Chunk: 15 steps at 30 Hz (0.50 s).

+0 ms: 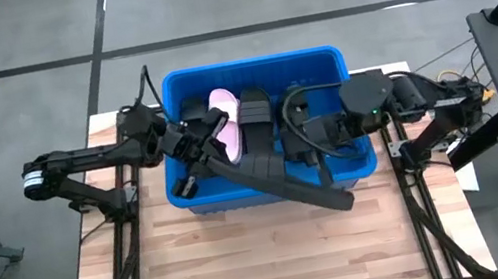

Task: Pick and place slides into bin
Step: Put the black slipper into the blue container

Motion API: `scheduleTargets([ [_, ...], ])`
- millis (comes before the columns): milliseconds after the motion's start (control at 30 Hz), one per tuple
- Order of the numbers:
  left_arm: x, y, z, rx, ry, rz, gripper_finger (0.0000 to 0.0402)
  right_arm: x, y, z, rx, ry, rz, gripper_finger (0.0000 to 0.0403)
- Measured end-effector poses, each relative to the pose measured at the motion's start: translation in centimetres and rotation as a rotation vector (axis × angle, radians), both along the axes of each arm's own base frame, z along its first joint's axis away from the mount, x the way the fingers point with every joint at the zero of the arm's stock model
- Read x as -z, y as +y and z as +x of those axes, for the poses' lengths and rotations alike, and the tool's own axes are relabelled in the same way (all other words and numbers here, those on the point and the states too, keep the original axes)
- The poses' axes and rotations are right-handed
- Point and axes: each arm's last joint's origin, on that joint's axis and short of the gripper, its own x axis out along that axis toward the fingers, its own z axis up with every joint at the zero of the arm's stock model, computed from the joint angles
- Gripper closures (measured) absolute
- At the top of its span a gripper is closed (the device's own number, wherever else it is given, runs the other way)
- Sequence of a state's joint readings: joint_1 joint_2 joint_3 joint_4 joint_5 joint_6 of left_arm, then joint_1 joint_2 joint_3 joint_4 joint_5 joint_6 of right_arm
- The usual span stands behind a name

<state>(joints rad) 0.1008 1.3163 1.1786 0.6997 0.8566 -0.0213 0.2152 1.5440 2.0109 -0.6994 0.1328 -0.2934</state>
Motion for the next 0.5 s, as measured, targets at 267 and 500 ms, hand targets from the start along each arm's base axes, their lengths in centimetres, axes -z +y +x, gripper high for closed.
scheduleTargets([
  [267,-0.3,0.3,0.1,-0.081,0.073,-0.181,0.029,-0.1,0.0,-0.4,-0.044,0.006,-0.067,0.0386],
  [500,-0.4,1.0,0.4,-0.195,0.14,-0.376,0.0206,1.1,-1.9,-1.8,0.179,0.175,-0.075,0.0392],
])
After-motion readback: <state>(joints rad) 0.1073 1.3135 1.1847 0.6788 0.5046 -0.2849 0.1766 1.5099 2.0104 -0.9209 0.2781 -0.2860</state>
